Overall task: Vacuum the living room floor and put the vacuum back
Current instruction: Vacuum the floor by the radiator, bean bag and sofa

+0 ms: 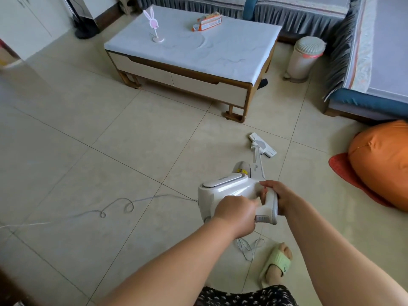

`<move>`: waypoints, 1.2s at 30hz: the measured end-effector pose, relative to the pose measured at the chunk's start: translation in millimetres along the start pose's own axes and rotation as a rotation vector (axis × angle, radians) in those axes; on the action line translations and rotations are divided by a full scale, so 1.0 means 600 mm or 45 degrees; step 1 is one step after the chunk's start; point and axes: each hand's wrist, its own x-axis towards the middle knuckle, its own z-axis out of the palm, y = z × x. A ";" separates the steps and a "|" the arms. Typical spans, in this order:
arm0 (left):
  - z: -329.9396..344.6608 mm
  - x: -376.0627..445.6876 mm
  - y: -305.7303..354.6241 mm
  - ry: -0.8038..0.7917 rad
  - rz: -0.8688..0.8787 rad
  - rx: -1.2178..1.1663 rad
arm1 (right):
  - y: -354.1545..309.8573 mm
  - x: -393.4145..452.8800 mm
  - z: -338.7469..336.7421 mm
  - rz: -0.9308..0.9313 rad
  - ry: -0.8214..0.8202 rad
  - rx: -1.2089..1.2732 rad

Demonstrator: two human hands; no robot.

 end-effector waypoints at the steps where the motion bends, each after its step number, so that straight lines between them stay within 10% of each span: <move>1: -0.003 0.017 0.009 0.004 0.002 0.000 | -0.017 0.003 -0.009 0.002 -0.003 -0.007; 21: -0.095 0.475 0.276 -0.057 -0.097 -0.009 | -0.414 -0.001 -0.296 -0.081 -0.069 0.108; 36: -0.176 0.644 0.233 -0.048 -0.012 0.073 | -0.576 0.075 -0.268 -0.160 0.102 0.183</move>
